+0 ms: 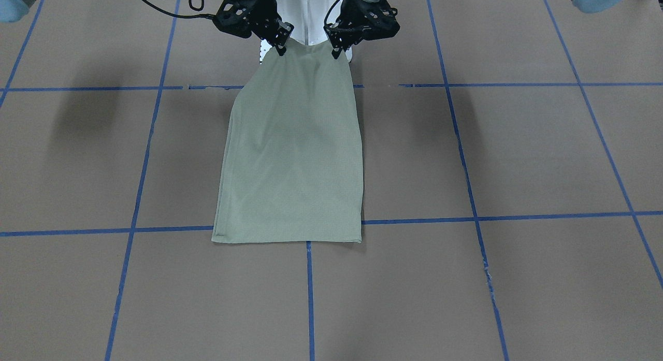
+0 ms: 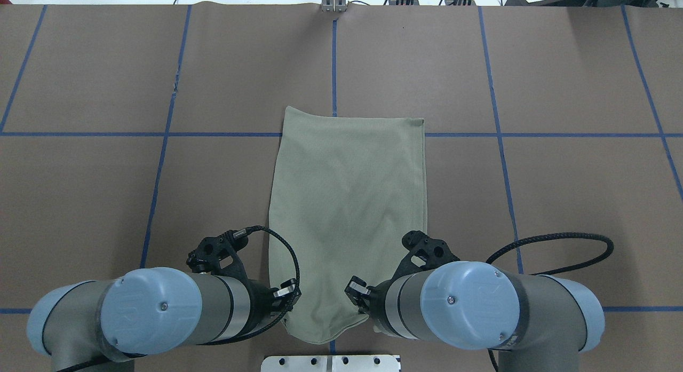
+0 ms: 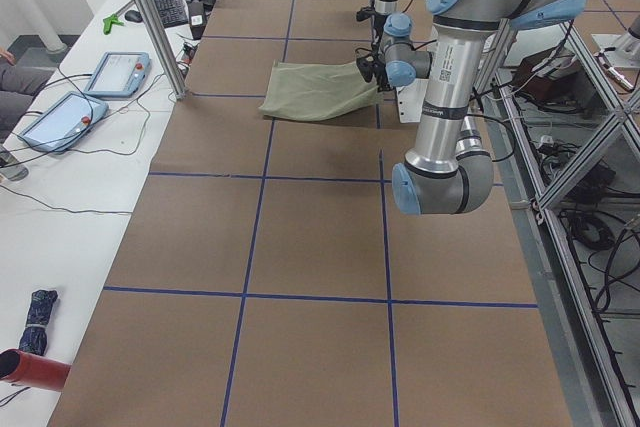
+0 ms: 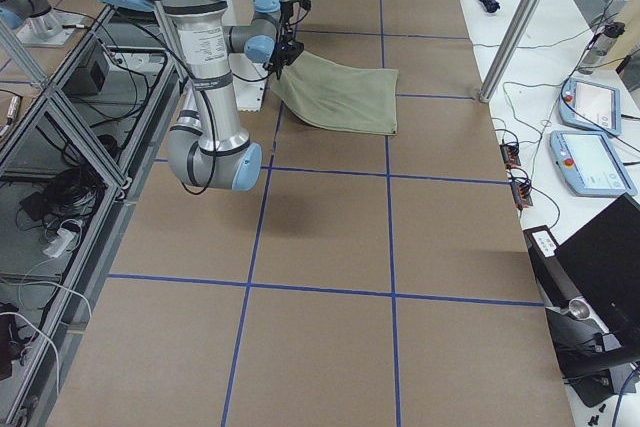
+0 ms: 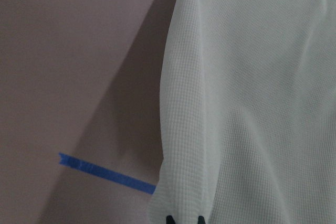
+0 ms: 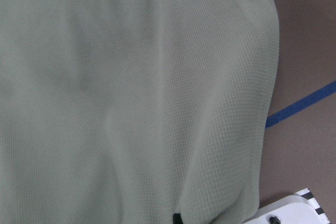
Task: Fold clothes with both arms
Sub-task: 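Hold the near corners with both grippers and pull them toward the robot, then lift the near corners with both grippers and fold them away from the robot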
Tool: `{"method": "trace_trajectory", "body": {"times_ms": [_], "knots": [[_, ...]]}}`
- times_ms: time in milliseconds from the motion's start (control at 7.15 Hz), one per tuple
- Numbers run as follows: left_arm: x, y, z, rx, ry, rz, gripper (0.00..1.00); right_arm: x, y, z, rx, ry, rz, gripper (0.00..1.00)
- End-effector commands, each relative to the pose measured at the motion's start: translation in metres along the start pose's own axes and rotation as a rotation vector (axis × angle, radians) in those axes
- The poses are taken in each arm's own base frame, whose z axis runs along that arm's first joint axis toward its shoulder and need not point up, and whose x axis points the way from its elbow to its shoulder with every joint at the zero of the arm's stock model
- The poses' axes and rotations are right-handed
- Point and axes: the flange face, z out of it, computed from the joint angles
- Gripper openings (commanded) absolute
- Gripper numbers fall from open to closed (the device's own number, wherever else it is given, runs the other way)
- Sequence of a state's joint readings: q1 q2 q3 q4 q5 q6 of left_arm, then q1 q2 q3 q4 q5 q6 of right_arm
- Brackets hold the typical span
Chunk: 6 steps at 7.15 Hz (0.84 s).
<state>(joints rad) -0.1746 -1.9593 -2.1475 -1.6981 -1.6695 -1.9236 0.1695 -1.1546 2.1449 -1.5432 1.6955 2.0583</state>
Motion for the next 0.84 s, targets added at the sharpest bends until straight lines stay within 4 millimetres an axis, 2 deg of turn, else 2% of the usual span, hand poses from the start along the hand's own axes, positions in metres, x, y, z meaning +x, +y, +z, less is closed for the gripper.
{"method": "trace_trajectory", "body": {"times_ms": [0,140,280,420,559,699], "knots": [[0.011,-0.007,-0.009,0.015,0.024,0.001,0.0,-0.006,-0.026,-0.005,0.045,-0.016,0.024,0.0],[0.035,-0.039,-0.018,0.063,0.081,0.015,0.0,-0.019,-0.05,-0.017,0.083,-0.048,0.05,0.0],[0.045,-0.066,-0.018,0.107,0.095,0.02,0.0,-0.028,-0.07,-0.024,0.113,-0.075,0.063,0.0],[0.051,-0.098,-0.005,0.152,0.108,-0.003,0.0,-0.036,-0.099,-0.031,0.152,-0.106,0.085,0.0],[0.056,-0.128,0.003,0.184,0.146,-0.001,0.0,-0.05,-0.131,-0.018,0.2,-0.104,0.085,0.0],[0.062,-0.149,0.017,0.204,0.173,0.01,0.0,-0.065,-0.166,-0.012,0.243,-0.114,0.105,0.0]]}}
